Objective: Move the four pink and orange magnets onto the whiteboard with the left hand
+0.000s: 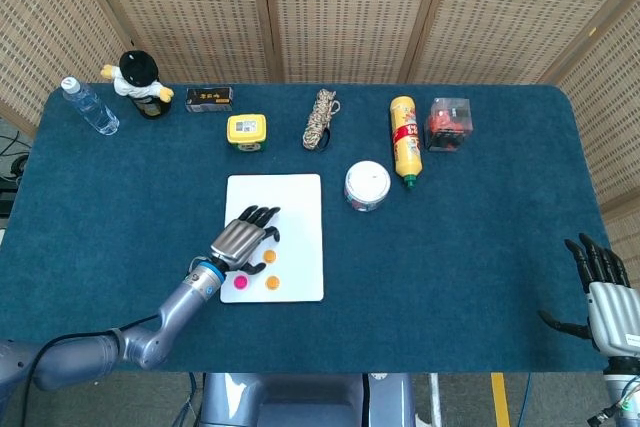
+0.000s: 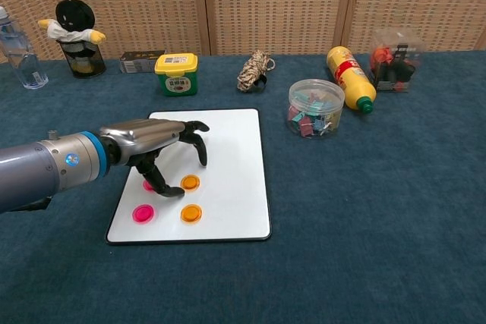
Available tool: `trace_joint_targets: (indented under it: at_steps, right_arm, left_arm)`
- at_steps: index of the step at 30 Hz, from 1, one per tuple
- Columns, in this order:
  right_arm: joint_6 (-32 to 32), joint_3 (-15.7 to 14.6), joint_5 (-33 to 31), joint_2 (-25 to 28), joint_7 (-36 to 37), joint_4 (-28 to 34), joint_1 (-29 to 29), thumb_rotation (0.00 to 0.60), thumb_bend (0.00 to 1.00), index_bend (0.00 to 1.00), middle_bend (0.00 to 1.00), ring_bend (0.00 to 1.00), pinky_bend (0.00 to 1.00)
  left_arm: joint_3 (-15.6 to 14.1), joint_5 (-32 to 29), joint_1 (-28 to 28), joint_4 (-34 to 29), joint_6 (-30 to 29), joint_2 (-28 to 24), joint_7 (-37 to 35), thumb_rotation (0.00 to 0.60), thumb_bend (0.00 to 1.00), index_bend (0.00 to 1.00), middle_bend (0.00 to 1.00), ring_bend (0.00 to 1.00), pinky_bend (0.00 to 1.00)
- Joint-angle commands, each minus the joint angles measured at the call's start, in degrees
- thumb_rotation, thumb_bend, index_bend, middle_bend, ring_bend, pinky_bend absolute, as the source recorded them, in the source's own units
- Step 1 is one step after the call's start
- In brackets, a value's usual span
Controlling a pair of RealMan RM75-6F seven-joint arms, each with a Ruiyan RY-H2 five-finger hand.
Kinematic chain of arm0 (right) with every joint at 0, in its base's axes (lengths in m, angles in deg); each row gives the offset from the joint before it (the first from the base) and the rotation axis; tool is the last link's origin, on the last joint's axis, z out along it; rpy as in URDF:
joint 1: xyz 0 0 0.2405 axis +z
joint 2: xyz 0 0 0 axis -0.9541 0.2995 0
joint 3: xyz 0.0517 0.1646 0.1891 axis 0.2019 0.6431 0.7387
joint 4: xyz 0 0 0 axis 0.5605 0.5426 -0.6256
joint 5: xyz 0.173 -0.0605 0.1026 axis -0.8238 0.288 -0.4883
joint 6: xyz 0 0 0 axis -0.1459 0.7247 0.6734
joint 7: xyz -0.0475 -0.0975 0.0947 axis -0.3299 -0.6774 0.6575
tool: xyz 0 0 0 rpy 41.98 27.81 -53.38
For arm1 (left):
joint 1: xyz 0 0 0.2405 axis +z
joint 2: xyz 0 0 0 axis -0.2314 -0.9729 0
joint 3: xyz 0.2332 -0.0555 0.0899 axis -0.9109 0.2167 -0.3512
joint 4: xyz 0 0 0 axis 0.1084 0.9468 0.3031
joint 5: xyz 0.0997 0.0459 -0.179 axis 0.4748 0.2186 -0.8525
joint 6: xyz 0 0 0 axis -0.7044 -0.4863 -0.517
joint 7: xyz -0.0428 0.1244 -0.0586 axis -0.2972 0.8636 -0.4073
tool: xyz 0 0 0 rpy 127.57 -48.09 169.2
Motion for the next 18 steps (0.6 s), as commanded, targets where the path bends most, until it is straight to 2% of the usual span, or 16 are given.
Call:
trace_joint_targets:
  at_steps: [1,6,11,15,18]
  right_arm:
    - [0.1,0.0,0.1,0.0,-0.1,-0.1,0.0,0.600,0.00,0.00,0.00,0.00,0.00]
    - [0.2,0.0,0.1,-0.1,-0.1,-0.2,-0.1,0.600,0.00,0.00,0.00,0.00,0.00]
    - [0.1,0.0,0.1,-0.1,-0.1,-0.2,0.0,0.600,0.00,0.00,0.00,0.00,0.00]
    - [0.2,0.0,0.2,-0.1,-0.1,-0.2,0.0,0.600,0.00,0.00,0.00,0.00,0.00]
    - [0.3,0.0,0.3,-0.2,-0.3,-0.2,-0.1,0.600,0.00,0.00,0.00,0.00,0.00]
  left_arm:
    - [0.0,0.2,-0.1,-0.1,0.1,0.0,-0.5,0.600,0.29,0.29,0.00,0.00,0.00]
    - [0.6,3.6,0.8,-1.7,-2.2,-0.9,-4.9,0.600,0.29,0.22,0.00,0.00,0.00]
    - [0.7,9.1,3.4,-6.1,-8.1,-5.5,-9.7,0.600,0.28,0.13,0.00,0.00,0.00]
    - [-0.4,11.4,6.8,-10.3,-13.0,-10.5,-10.7,0.600,0.16,0.05,0.00,0.00,0.00]
    - [-2.9,12.1,11.4,-14.2,-18.4,-15.9,-8.6,0.600,0.06,0.00,0.00,0.00,0.00]
